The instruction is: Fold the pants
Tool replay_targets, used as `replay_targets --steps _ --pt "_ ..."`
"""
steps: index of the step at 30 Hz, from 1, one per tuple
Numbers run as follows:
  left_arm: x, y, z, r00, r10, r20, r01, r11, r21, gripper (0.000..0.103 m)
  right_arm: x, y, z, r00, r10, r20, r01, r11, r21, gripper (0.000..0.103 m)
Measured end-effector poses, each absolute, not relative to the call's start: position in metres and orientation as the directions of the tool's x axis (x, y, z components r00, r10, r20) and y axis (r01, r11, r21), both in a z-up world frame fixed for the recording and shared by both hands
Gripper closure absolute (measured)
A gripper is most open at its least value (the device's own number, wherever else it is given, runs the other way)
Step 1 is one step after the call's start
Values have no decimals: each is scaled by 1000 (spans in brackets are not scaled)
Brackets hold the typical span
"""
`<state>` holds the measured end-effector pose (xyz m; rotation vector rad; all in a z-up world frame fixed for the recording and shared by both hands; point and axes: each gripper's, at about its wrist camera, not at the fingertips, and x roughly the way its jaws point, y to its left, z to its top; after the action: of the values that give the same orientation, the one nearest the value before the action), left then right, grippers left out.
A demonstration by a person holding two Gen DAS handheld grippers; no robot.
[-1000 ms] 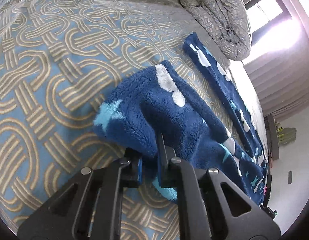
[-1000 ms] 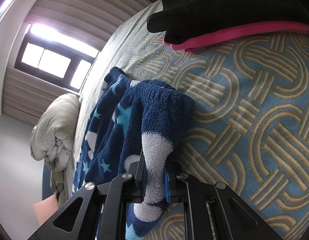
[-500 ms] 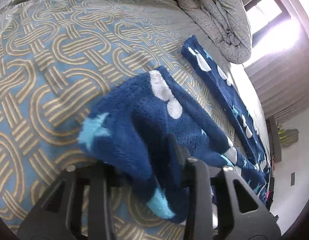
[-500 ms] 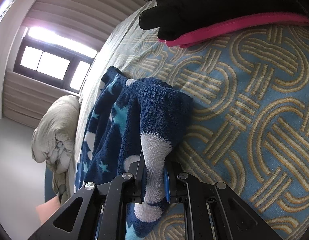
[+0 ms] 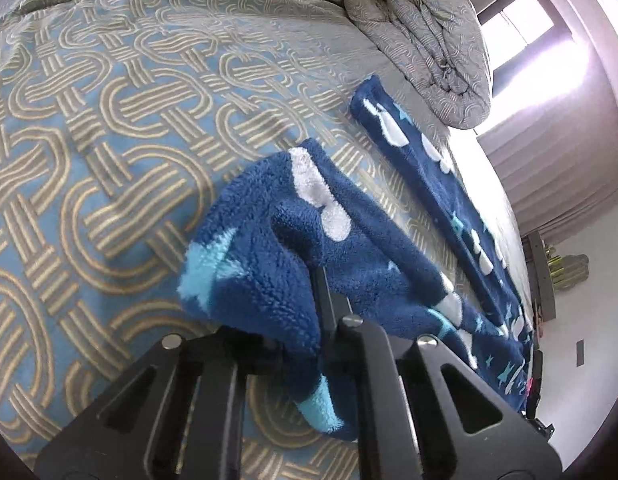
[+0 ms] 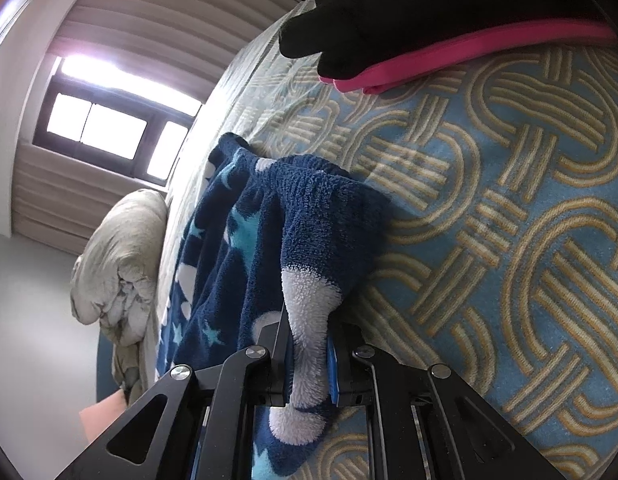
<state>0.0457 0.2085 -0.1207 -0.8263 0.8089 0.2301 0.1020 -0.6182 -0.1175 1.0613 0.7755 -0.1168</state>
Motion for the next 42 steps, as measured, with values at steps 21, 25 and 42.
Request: replay_targets --steps 21,25,42 --pt "147 218 -26 780 -175 -601 -321 713 -624 93 140 -609 -47 799 325 -506 324 477 817 93" --pt "183 226 -19 772 -187 -607 -323 708 -629 93 165 -603 -30 802 333 -495 306 483 820 93" --pt "357 231 -55 646 -170 -744 -402 753 -521 93 323 -602 -31 743 322 -587 393 501 771 93"
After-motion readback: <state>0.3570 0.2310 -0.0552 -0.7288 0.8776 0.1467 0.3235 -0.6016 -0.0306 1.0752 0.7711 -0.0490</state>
